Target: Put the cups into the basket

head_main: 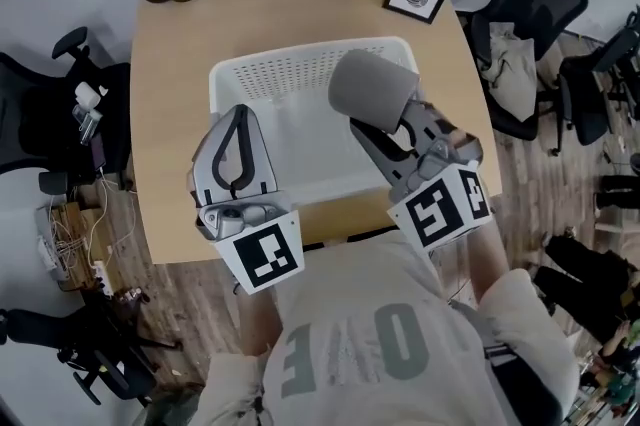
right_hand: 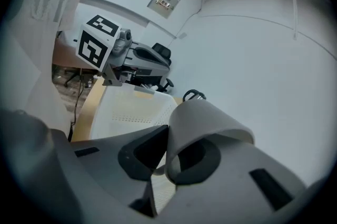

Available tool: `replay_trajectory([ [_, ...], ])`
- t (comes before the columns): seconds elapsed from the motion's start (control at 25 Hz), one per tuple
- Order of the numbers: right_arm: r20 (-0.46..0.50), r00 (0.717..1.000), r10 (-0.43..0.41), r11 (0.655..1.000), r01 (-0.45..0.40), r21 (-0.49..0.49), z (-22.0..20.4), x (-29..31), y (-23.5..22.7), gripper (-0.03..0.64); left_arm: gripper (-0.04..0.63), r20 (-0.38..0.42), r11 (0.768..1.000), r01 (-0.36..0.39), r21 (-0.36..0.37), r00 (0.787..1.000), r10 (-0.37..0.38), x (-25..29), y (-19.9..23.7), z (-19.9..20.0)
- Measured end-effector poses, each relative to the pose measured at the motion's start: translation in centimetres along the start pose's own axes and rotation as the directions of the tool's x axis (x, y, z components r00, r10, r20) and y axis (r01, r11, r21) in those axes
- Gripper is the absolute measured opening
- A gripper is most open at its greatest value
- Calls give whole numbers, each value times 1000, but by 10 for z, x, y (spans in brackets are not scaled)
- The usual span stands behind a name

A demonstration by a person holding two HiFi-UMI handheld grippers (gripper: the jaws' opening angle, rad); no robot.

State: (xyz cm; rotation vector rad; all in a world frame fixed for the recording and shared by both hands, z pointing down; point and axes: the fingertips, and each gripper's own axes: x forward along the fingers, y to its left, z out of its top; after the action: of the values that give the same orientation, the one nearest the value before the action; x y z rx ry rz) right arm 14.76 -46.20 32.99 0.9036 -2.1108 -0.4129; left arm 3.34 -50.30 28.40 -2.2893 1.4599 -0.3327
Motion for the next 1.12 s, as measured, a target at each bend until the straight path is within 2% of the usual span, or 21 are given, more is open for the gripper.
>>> replay_trajectory([
  [0.12,-50,994,99,990,-103,-97,-13,18,7,31,9,-18,999,-29,18,999,29,-4,5,-5],
  [0.2,-111,980,165,969,-182,-169,-25,29,12,31,9,-29,999,-42,-20,999,42,-9,9,-9],
  [0.28,-193,953,234,936,-275,-221,-33,41,18,31,9,-37,997,-54,-52,998,52,-12,15,-13],
  [0.44,-346,877,332,854,-436,-284,-46,61,35,31,9,-41,994,-79,-78,996,76,-18,25,-20],
  [0.56,-408,826,388,796,-523,-303,-57,71,51,31,9,-43,990,-91,-110,995,86,-24,30,-24],
  [0.72,-488,753,441,731,-617,-291,-71,83,71,31,9,-55,987,-75,-140,996,67,-30,27,-28],
  [0.88,-569,657,494,659,-710,-248,-90,97,97,31,9,-46,986,-57,-160,998,50,-34,23,-27],
  [1.04,-654,569,499,575,-782,-241,-113,110,122,32,9,-51,990,-64,-122,997,58,-36,24,-29],
  [1.12,-701,547,458,530,-801,-279,-126,117,129,31,9,-58,991,-77,-108,996,71,-36,25,-29],
])
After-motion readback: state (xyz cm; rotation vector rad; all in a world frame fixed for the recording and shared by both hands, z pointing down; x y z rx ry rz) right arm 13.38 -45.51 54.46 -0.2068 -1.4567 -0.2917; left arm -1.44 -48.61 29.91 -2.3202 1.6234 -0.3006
